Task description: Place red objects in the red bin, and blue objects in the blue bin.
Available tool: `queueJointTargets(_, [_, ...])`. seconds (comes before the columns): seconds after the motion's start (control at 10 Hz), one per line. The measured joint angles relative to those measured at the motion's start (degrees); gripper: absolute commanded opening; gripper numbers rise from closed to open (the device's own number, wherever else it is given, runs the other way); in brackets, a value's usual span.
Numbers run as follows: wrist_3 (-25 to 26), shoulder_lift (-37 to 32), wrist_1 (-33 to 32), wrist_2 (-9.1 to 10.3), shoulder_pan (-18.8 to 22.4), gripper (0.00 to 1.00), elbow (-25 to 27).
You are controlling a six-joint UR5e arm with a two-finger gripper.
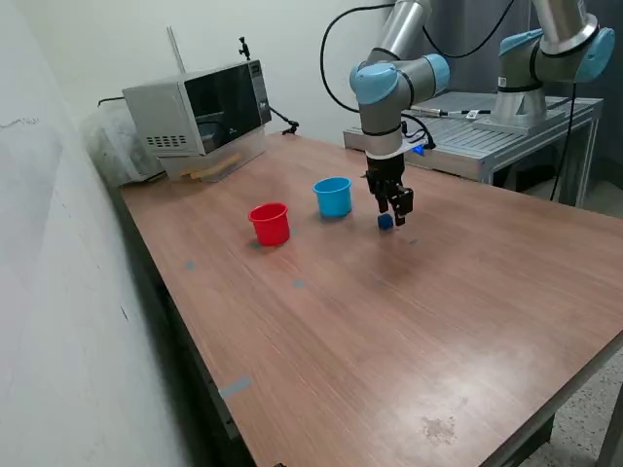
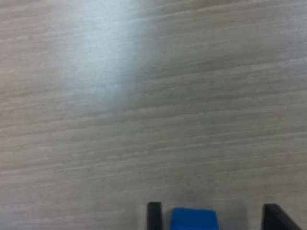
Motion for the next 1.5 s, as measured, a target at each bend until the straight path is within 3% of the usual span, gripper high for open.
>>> queueJointTargets(0.6, [0.0,0.2,0.1,-0.08,-0.1,0.0,-0.1])
queueJointTargets(0.9, [-0.4,-3.0,1.8,-0.2,-0.4,0.0,-0.3])
queueJointTargets(1.5, [-2.5,-9.9,5.3,-0.77,-9.9,0.0,-0.1])
